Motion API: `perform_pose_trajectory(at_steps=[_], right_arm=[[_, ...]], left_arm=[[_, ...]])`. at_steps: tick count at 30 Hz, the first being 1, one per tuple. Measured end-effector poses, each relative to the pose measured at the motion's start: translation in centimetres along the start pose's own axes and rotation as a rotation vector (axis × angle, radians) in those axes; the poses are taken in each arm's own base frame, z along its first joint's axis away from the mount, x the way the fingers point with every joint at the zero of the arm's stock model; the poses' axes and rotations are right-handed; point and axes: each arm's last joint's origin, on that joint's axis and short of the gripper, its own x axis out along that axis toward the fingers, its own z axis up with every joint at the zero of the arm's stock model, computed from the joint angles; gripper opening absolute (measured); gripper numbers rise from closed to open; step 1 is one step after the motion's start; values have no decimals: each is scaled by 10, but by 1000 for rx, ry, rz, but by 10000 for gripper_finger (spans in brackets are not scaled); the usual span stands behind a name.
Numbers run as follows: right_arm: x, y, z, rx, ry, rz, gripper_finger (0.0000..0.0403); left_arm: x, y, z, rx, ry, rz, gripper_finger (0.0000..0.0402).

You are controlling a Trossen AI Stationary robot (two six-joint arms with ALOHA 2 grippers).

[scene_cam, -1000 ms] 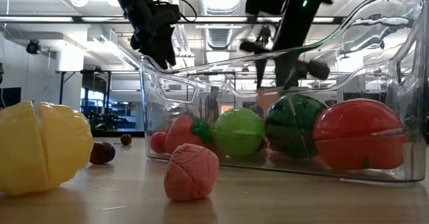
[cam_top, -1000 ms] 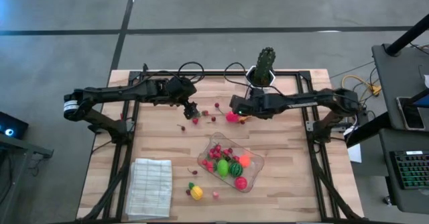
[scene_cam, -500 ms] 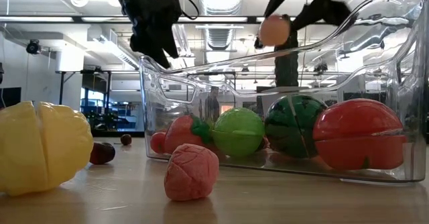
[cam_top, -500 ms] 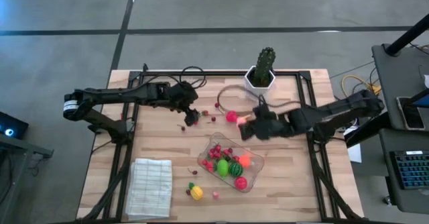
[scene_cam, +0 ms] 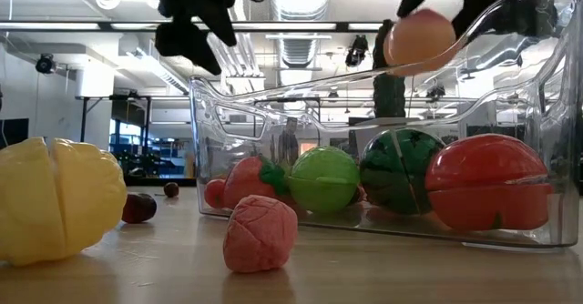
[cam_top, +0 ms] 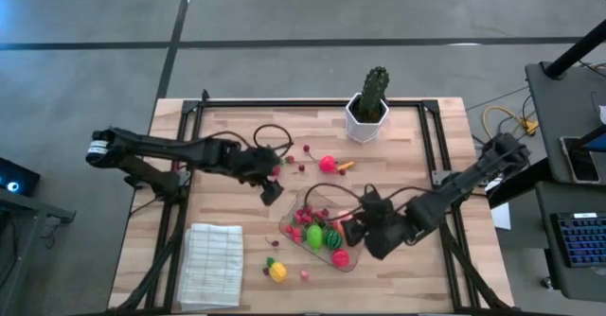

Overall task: Pick and placing Produce into tupperware
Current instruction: Put the pink peach into the transparent bin, then put the yellow pineapple into the transparent bin

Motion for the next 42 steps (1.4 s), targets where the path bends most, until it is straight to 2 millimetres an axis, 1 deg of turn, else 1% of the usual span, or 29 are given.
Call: perform_pose_trajectory(at_steps=[3, 6, 12, 16, 20, 23, 29, 33, 37, 42], right_arm=[[9, 0, -6, 19, -10, -26, 243], [13, 2, -7, 31, -33, -35, 269], [6, 12, -1, -22, -154, -8, 330], [-2, 20, 6, -90, -227, 9, 355], [-9, 27, 11, -123, -239, 25, 361], [-11, 30, 12, -144, -240, 34, 361], [-14, 33, 13, -211, -233, 38, 361], [-17, 36, 14, -253, -204, 49, 361], [-20, 39, 14, -306, -132, 72, 361], [-25, 44, 14, -258, -96, 105, 357]], left_arm=[[-1, -7, -5, -15, 9, -17, 283], [-2, -13, -10, -11, 17, -31, 283], [-4, -22, -18, -1, 35, -58, 283], [-5, -31, -26, 30, 82, -115, 283], [-5, -46, -41, 85, 192, -209, 283], [-2, -60, -58, 161, 257, -250, 283], [6, -86, -94, 551, 294, -288, 283], [18, -96, -111, 733, 325, -301, 283], [32, -103, -123, 728, 374, -298, 283], [46, -116, -130, 738, 331, -341, 283]])
